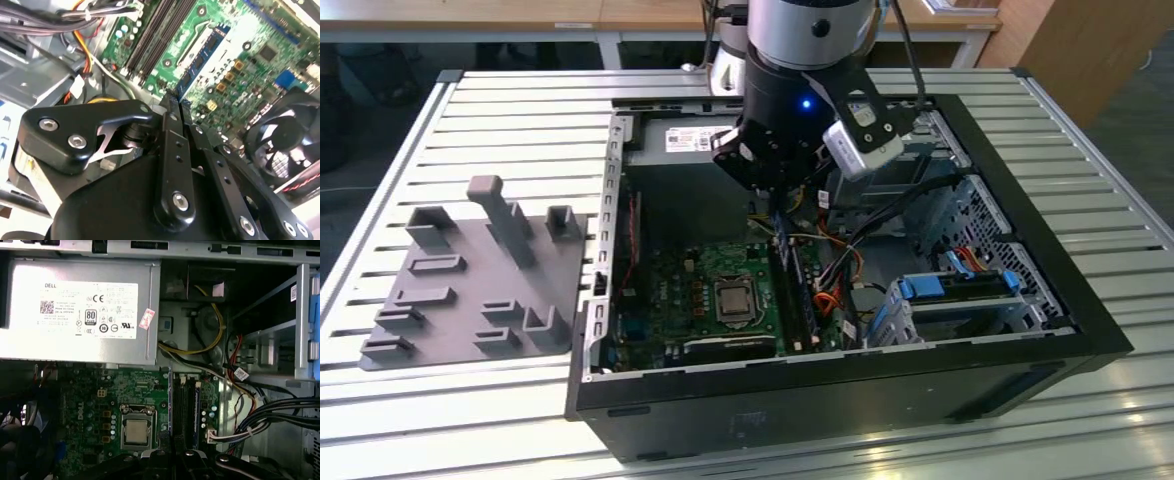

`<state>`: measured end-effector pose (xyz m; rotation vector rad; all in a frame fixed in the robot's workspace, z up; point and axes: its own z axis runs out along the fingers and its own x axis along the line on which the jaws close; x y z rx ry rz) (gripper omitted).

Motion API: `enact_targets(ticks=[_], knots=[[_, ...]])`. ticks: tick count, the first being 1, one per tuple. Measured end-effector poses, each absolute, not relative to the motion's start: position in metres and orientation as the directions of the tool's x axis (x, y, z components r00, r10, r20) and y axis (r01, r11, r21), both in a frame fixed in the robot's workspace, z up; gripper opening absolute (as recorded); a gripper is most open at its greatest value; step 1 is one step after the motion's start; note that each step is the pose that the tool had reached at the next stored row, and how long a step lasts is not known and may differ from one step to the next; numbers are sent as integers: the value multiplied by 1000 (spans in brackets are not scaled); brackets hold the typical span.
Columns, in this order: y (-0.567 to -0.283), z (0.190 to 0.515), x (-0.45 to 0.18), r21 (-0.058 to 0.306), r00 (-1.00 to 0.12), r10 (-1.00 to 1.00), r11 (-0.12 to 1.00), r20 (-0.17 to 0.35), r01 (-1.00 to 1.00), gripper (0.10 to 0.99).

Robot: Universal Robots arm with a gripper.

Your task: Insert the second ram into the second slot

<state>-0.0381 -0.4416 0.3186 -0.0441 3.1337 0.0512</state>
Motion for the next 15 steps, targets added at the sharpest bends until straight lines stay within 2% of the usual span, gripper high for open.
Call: enact_targets(ticks=[15], knots=[[-445,297,-24,33,-1000,-18,999,-8,-18,137]])
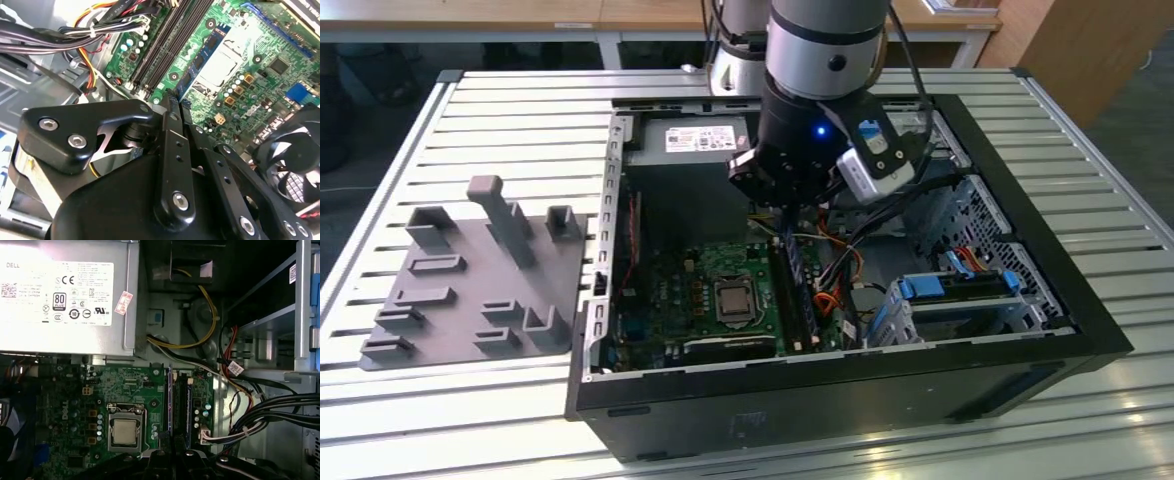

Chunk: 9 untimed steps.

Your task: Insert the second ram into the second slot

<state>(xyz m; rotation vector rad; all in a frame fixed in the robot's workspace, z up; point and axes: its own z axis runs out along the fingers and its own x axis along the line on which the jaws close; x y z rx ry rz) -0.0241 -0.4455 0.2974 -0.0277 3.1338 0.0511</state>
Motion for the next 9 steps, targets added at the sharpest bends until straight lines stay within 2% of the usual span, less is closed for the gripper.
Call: enact_targets(ticks=[9], knots=[[-446,281,-24,33,-1000,6,999,-8,6,137]])
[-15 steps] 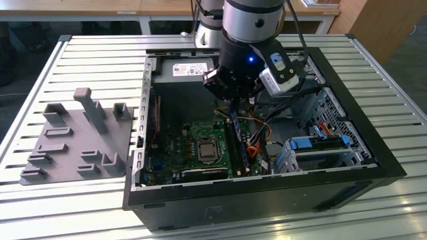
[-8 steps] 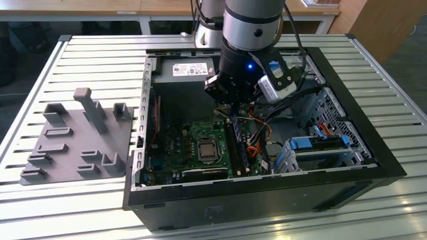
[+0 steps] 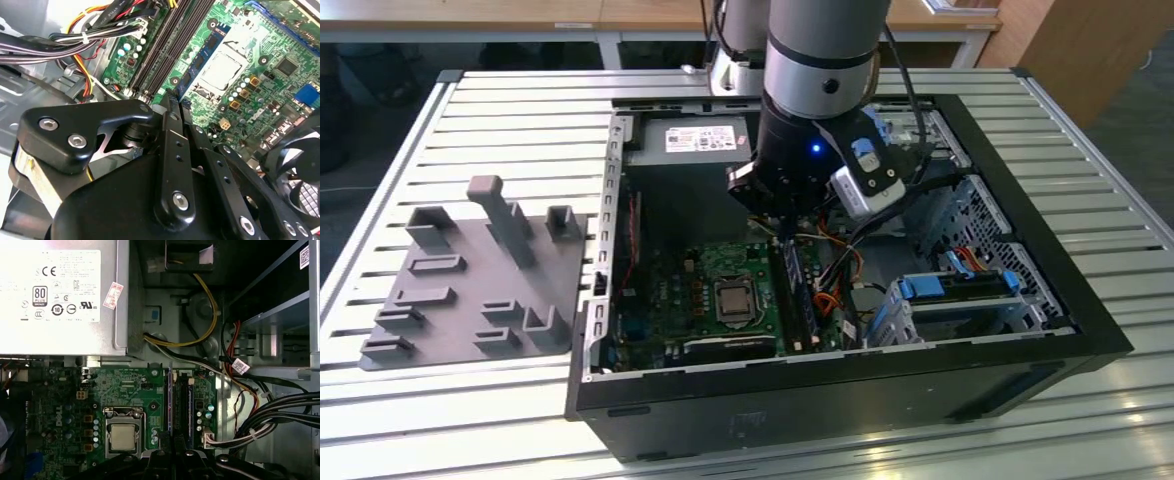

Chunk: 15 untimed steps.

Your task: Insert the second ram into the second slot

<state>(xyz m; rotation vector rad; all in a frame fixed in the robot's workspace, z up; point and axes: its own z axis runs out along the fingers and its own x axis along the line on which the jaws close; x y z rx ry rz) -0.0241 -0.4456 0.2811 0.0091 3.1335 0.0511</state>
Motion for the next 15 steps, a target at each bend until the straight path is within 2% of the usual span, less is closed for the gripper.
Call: enact_targets(ticks=[15], knots=[[-446,254,-24,33,-1000,6,999,-8,6,137]])
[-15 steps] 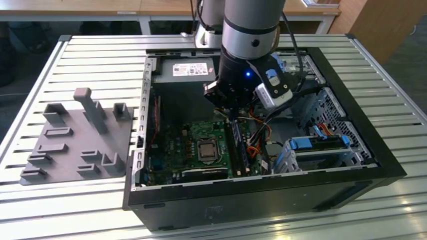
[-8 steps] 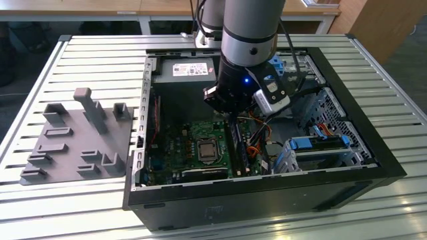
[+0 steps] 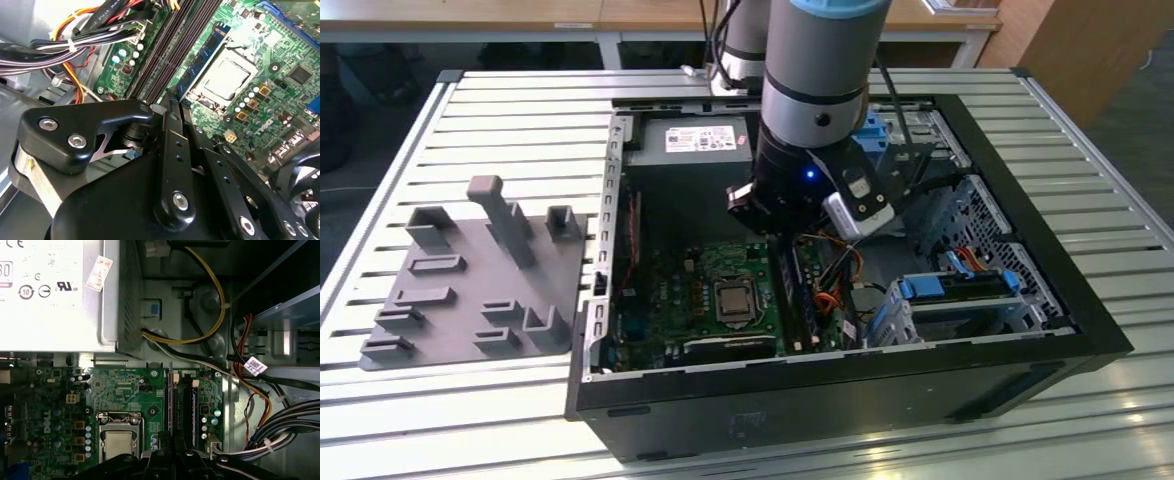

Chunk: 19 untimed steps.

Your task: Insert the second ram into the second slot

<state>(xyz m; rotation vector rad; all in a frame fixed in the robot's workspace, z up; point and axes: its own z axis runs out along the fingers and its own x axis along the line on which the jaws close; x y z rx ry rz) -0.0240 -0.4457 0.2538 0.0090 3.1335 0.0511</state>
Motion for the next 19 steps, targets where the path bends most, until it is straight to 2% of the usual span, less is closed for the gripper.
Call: enact_targets(ticks=[11,19], knots=[[-446,243,-24,33,-1000,6,999,-8,6,137],[-456,241,-24,33,-1000,10,999,-7,10,137]])
